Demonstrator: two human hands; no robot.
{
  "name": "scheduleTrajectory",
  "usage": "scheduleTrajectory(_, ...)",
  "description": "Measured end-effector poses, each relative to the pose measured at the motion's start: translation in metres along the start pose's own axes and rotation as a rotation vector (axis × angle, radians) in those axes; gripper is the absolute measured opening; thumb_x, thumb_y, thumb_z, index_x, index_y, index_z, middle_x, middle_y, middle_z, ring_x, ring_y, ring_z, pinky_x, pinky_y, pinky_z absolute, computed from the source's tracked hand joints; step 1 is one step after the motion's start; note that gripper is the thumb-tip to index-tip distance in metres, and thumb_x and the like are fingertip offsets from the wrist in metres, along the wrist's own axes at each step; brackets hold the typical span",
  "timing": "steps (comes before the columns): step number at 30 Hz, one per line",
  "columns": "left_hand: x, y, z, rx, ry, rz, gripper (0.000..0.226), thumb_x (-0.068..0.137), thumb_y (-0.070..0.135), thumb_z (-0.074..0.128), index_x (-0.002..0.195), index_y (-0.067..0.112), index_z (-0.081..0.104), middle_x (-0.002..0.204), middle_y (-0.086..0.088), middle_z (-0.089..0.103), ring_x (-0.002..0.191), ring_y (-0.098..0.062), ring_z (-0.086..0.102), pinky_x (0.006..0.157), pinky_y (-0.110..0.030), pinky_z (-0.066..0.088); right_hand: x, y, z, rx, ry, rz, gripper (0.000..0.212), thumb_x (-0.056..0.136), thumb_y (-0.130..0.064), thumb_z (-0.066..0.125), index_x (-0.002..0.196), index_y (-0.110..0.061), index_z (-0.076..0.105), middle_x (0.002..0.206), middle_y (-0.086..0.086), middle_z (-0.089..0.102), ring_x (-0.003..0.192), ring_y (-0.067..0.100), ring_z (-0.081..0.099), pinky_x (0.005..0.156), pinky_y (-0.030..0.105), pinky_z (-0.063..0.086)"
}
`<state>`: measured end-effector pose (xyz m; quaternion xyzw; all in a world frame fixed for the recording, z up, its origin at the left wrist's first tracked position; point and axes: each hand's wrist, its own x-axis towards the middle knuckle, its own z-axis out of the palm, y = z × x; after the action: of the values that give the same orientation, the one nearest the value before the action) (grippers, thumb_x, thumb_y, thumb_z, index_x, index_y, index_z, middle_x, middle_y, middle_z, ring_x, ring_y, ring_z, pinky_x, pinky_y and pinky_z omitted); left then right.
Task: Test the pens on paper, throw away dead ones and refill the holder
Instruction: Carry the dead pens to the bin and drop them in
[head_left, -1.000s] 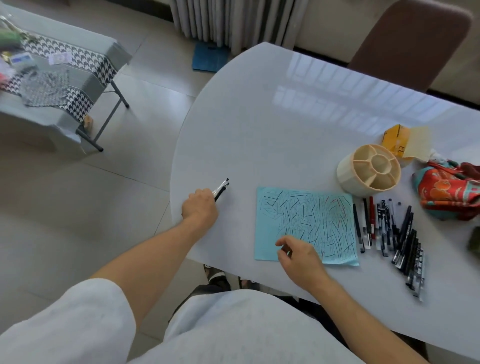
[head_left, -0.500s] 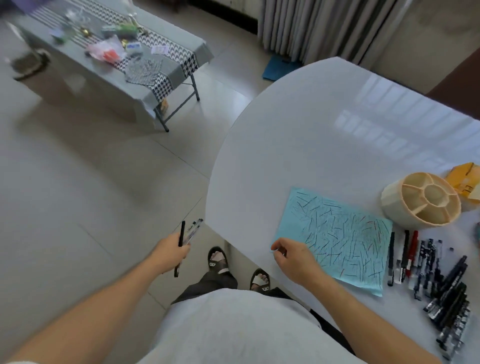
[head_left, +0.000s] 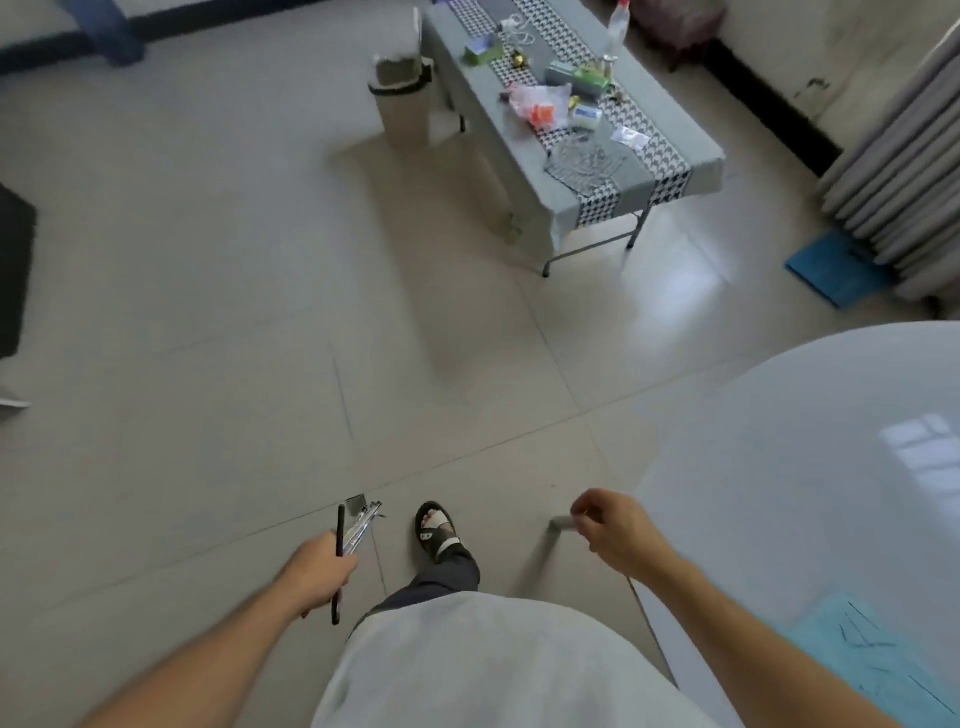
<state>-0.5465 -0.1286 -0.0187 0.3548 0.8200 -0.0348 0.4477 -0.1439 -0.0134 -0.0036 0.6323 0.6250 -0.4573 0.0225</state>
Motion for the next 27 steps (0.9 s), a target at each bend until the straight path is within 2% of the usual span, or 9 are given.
scheduleTrajectory(2,0.019,-0.011,-0.02,-0.035,-0.002,-0.023,0.006,0.081,0.017,0.054,0.084,0.012,0.054,0.072,-0.011,0.07,0.053,-0.025,0.062,0.046,-0.025,0.042,0.033,-0.028,0.003,0.024,-0.031,0.036,0.016,0.09,-0.012,0.058,0.089,-0.023,0.069,0.073,0.002,0.073,0.06,0.015,0.07,0.059,0.029,0.056)
scheduleTrajectory(5,0.048,-0.021,-0.056,-0.04,-0.009,-0.058,0.007,0.083,0.017,0.054,0.086,0.011,0.053,0.078,-0.015,0.069,0.058,-0.027,0.06,0.05,-0.028,0.043,0.078,-0.062,0.002,0.058,-0.048,0.114,0.02,0.09,-0.005,0.057,0.087,-0.019,0.07,0.081,0.013,0.074,0.049,0.011,0.065,0.048,0.024,0.052)
scheduleTrajectory(11,0.1,-0.014,-0.138,-0.052,0.018,-0.08,0.004,0.081,0.018,0.051,0.083,0.015,0.051,0.081,-0.011,0.067,0.068,-0.027,0.064,0.051,-0.028,0.047,0.144,-0.099,-0.019,0.041,-0.054,0.278,0.016,0.092,-0.004,0.056,0.092,-0.01,0.07,0.08,0.014,0.075,0.057,0.022,0.069,0.054,0.03,0.056)
scheduleTrajectory(17,0.154,0.004,-0.194,-0.129,-0.033,-0.11,0.011,0.079,0.021,0.052,0.085,0.012,0.052,0.076,-0.012,0.066,0.051,-0.025,0.053,0.043,-0.024,0.041,0.188,-0.12,-0.04,0.123,-0.021,0.428,0.015,0.091,-0.001,0.056,0.09,-0.002,0.071,0.079,0.021,0.074,0.049,0.026,0.064,0.05,0.031,0.052)
scheduleTrajectory(22,0.206,0.033,-0.235,-0.191,-0.08,-0.149,0.006,0.081,0.013,0.053,0.086,0.009,0.051,0.073,-0.014,0.062,0.05,-0.026,0.052,0.04,-0.024,0.039,0.245,-0.136,-0.055,0.148,-0.05,0.522,0.016,0.091,0.003,0.053,0.09,0.003,0.069,0.067,0.018,0.068,0.047,0.026,0.057,0.049,0.028,0.043)
scheduleTrajectory(27,0.268,0.078,-0.294,-0.252,-0.051,-0.205,0.006,0.082,0.009,0.053,0.086,0.006,0.051,0.07,-0.017,0.06,0.053,-0.028,0.054,0.046,-0.028,0.04,0.343,-0.182,-0.091,0.179,-0.088,0.513,0.016,0.093,0.002,0.051,0.093,0.003,0.068,0.069,0.019,0.068,0.051,0.027,0.056,0.052,0.029,0.043)
